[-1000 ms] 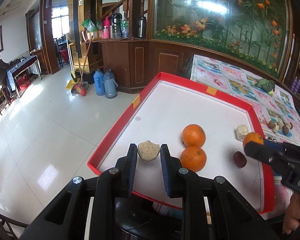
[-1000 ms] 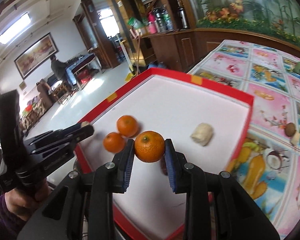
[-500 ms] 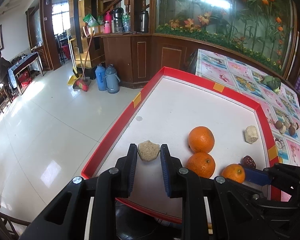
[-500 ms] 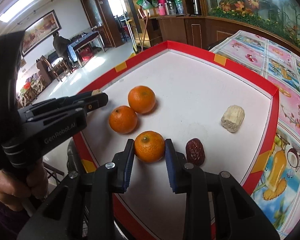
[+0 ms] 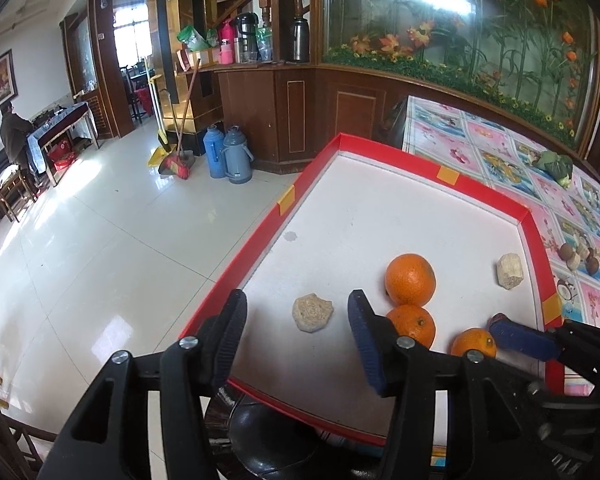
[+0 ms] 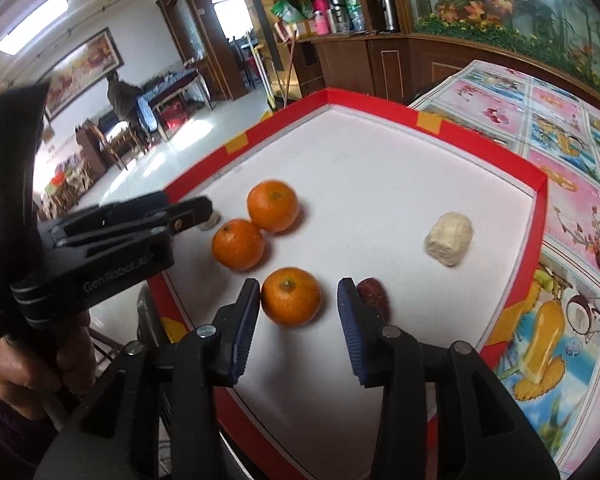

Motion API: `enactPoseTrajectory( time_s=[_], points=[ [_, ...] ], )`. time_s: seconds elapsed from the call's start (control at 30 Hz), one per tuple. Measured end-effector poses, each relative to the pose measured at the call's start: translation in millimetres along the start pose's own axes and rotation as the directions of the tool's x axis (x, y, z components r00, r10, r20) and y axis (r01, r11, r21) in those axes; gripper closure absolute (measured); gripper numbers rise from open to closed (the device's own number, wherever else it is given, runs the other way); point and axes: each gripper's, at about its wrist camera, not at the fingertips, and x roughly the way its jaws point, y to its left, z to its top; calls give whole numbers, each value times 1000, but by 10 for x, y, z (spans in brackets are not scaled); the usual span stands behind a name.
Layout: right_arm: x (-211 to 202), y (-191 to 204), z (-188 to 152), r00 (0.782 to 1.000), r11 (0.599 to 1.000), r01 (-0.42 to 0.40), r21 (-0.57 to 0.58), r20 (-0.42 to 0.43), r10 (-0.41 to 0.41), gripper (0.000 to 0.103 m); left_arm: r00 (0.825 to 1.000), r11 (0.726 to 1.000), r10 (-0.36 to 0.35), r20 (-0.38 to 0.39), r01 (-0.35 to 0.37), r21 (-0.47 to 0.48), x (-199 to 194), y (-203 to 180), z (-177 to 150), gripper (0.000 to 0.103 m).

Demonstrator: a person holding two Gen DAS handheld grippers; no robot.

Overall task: Organize fruits
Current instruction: 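Carry the orange into the tray and release it while the left gripper releases the nut there, then move both open grippers back over the fruit pile on the table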

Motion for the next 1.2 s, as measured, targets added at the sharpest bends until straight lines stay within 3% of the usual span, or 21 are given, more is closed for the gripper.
enactPoseTrajectory(
  time_s=[0.17, 0.53, 0.73, 0.9, 1.03, 1.2],
  points=[
    [-271, -254, 37, 996, 998, -6, 61, 88, 1, 59, 1000, 1000, 2, 23, -2, 5, -115, -53, 49, 45],
    [-972, -1338, -164, 972, 959, 140, 246, 150, -181, 59, 996, 984, -85, 29, 79, 158, -291, -787, 44, 43],
    [-1444, -2162, -377, 928, 888, 287, 359, 126, -351, 59, 989, 956, -144, 12, 136, 261, -390, -1256, -6, 41],
    [-1653, -2771, -481, 894, 823, 369, 432, 76, -441, 59, 975, 920, -220, -19, 213, 329, -453, -1673, -30, 40],
    [-1695, -2996, -512, 901, 807, 352, 474, 64, -430, 59, 967, 885, -255, -21, 242, 397, -484, -2020, 2, 40],
    [-1538, -2857, -442, 909, 843, 358, 401, 55, -412, 59, 959, 868, -281, -35, 269, 418, -504, -2228, -11, 38]
  ],
)
